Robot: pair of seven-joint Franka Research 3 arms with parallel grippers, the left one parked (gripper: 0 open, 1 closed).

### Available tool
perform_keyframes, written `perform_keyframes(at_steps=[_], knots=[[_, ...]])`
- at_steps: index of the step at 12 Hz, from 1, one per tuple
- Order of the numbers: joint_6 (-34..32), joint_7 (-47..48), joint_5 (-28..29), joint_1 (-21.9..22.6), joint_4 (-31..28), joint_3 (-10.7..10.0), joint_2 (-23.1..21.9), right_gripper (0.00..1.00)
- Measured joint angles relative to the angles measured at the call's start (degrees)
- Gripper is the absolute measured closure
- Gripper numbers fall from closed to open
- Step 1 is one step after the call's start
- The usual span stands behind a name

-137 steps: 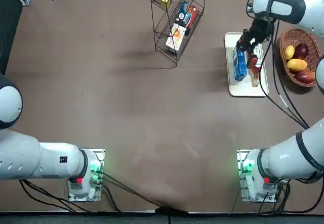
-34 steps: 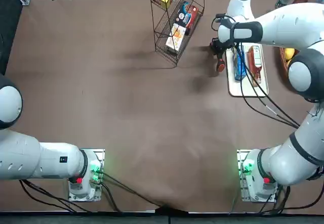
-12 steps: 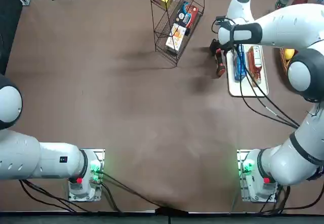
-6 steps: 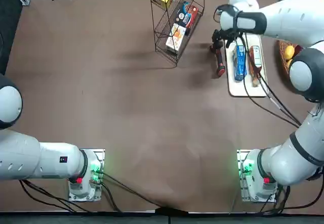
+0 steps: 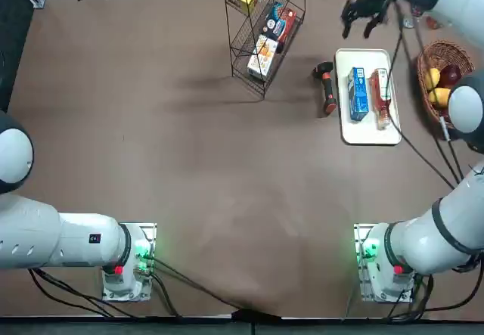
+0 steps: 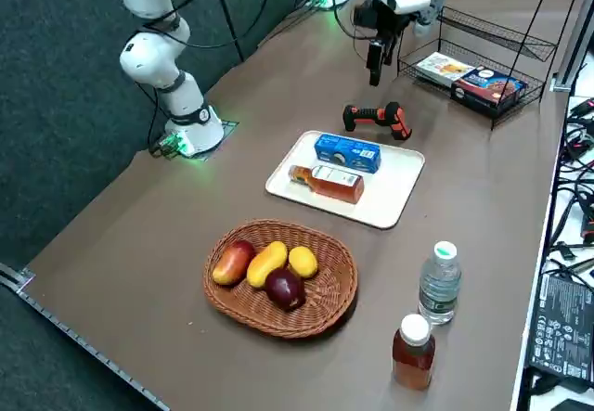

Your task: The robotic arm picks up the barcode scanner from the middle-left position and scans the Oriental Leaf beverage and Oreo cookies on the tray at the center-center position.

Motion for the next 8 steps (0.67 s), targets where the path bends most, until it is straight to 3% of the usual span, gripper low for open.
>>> perform_keyframes(at_steps=[3,8], knots=[[-5.34,-1.26,-0.03,-2.30,5.06,-0.07,-1.24,0.00],[-6.46,-1.26,-2.94,-2.15,6.86,0.11,-5.88,0.00]])
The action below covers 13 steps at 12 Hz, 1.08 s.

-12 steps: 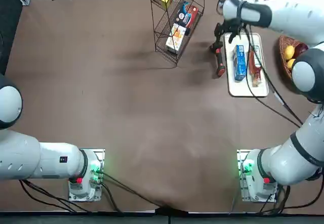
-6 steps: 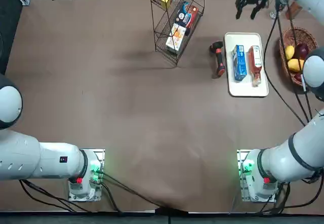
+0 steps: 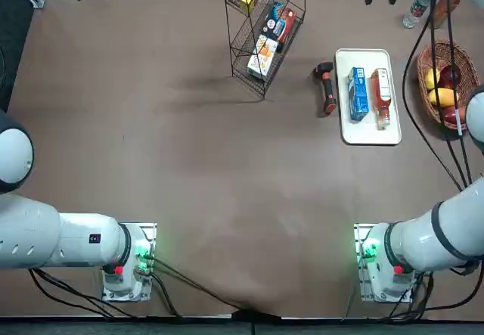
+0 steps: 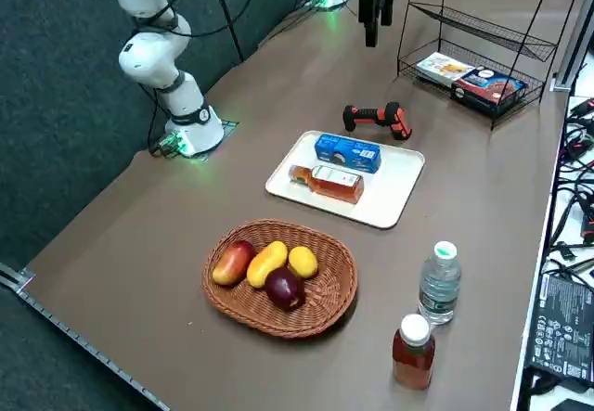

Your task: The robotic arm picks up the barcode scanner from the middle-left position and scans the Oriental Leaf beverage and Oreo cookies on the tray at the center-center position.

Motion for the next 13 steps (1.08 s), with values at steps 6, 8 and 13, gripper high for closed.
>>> perform_keyframes(at_steps=[6,8,13], knots=[[-4.79,0.00,-1.22,-0.93,0.18,-0.12,-6.24,0.00],[-6.78,0.00,-1.75,-1.26,0.18,-0.12,-7.43,0.00],[-8.20,-1.09,-3.44,-3.53,-1.42,0.21,-10.04,0.00]])
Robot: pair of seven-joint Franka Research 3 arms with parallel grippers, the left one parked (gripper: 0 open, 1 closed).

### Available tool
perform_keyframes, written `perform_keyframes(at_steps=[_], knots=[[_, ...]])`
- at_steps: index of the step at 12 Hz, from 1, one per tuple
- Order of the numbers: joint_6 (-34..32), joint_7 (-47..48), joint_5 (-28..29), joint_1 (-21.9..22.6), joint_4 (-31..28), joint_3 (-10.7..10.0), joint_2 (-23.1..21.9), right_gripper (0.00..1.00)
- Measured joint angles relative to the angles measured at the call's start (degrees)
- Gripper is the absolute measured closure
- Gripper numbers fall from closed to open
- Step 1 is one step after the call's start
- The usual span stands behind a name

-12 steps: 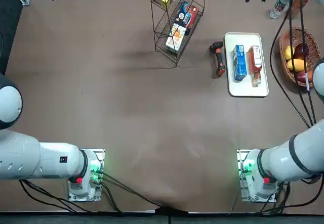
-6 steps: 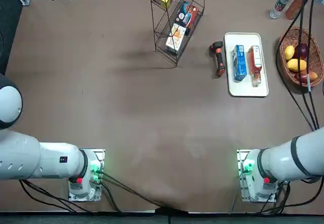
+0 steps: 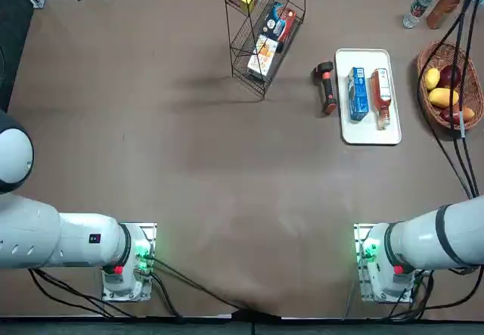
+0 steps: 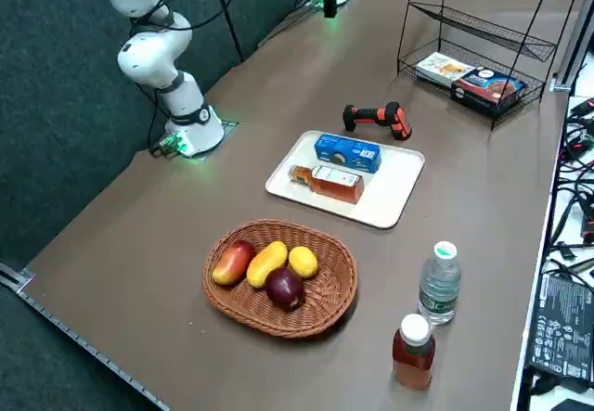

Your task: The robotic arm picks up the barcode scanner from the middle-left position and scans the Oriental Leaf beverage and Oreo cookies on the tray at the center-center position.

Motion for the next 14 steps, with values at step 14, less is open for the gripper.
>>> perform_keyframes(at_steps=[14], knots=[[0.09,-3.38,0.08,-6.45,-4.32,4.99,-3.79,0.00]])
